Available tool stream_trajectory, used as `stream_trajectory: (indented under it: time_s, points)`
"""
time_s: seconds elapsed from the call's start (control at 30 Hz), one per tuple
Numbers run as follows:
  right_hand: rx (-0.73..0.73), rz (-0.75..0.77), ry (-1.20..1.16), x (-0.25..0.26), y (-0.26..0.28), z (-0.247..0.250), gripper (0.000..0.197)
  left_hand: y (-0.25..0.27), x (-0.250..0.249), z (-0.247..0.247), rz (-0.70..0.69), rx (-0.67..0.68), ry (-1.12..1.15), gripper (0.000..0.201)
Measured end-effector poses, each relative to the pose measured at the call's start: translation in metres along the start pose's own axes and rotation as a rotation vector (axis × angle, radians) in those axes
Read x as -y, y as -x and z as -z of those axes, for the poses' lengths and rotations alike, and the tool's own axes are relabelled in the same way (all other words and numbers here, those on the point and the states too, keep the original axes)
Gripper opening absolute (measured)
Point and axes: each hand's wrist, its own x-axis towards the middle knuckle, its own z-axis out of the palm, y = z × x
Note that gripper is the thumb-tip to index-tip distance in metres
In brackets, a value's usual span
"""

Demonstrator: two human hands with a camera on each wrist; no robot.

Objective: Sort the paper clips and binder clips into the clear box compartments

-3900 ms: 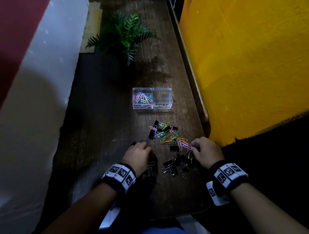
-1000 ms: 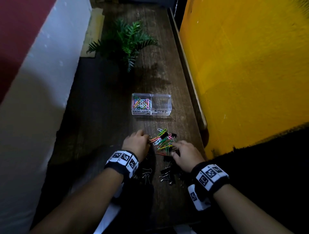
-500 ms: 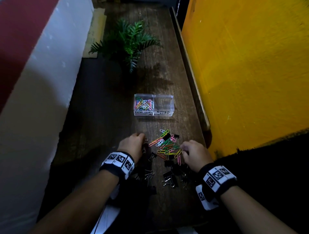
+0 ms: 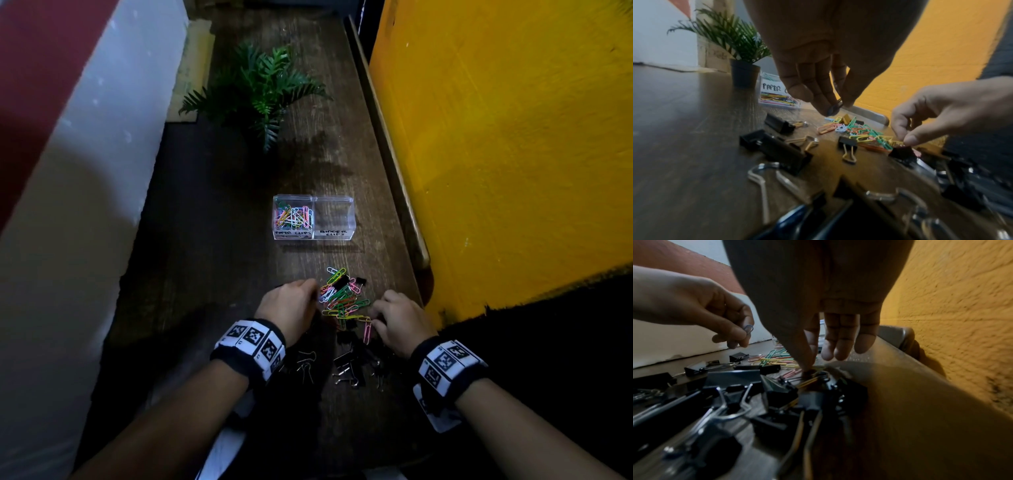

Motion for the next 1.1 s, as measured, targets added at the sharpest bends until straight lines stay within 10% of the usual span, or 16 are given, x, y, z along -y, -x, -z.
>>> stream_trajectory:
  time_s: [0.5, 0.83, 1.1]
  points:
    - [0.117, -0.006, 0.037, 0.008, -0.005, 0.01, 0.016, 0.004, 0.006, 0.004, 0.042, 0.021, 0.047, 0.01]
    - [0.137, -0.421, -0.175, 0.027, -0.005, 0.021, 0.019, 0.012, 0.012, -0.006, 0.102, 0.019, 0.071, 0.008]
    - [0.304, -0.417, -0.07, 0.046, -0.019, 0.026, 0.028, 0.001, 0.016, 0.002, 0.19, -0.058, 0.153, 0.009]
